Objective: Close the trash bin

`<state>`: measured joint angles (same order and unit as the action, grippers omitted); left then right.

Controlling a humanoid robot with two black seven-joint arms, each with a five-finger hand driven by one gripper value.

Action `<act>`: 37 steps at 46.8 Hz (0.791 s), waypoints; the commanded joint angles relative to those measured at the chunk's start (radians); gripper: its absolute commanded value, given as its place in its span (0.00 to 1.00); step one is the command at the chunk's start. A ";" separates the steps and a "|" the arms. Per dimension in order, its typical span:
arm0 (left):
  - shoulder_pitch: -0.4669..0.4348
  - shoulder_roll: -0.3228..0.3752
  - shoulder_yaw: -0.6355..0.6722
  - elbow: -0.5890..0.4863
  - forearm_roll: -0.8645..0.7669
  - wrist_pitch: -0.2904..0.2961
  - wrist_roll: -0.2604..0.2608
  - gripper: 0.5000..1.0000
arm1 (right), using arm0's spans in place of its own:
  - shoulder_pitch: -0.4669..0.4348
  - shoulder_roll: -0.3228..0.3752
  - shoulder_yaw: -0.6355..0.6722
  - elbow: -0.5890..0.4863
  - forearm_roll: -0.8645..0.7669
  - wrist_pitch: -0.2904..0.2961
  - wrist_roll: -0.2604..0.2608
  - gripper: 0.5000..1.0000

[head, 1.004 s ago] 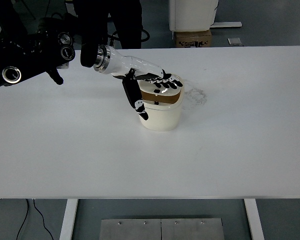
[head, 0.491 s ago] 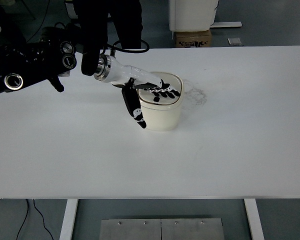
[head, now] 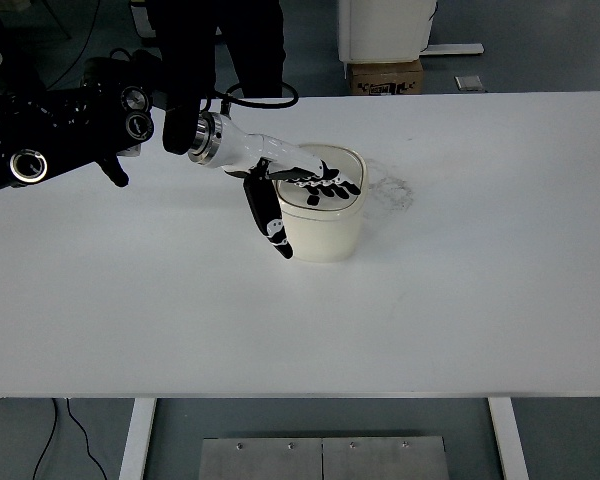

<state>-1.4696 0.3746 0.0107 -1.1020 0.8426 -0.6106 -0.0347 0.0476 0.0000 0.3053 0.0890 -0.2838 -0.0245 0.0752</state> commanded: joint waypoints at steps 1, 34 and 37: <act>0.002 0.000 0.000 -0.001 0.000 0.000 0.002 1.00 | 0.000 0.000 0.000 0.000 0.000 0.000 0.000 0.98; -0.063 0.017 -0.009 0.019 -0.112 0.000 0.002 1.00 | 0.000 0.000 0.000 0.000 0.000 0.000 0.000 0.98; -0.072 0.030 -0.012 0.039 -0.149 0.000 0.002 1.00 | 0.000 0.000 0.000 0.000 0.000 0.000 0.000 0.98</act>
<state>-1.5327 0.3931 0.0005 -1.0809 0.7279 -0.6111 -0.0322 0.0479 0.0000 0.3052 0.0890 -0.2838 -0.0245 0.0752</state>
